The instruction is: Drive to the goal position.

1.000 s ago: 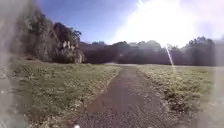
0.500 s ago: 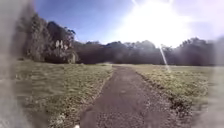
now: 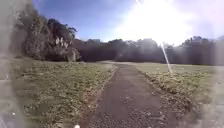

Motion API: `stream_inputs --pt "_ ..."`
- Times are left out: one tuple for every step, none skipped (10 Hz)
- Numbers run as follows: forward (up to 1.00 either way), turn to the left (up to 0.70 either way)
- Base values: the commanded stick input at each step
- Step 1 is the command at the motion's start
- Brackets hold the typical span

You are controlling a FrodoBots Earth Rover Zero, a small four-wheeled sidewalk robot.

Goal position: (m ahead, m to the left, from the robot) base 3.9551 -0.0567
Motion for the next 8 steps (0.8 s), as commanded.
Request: stream_inputs --pt "0.7 -0.01" --pt "0.7 -0.02" --pt "0.7 -0.14" --pt "0.7 -0.25" --pt "0.7 -0.34" --pt "0.7 -0.34" --pt "0.7 -0.08" --pt "0.7 0.0"
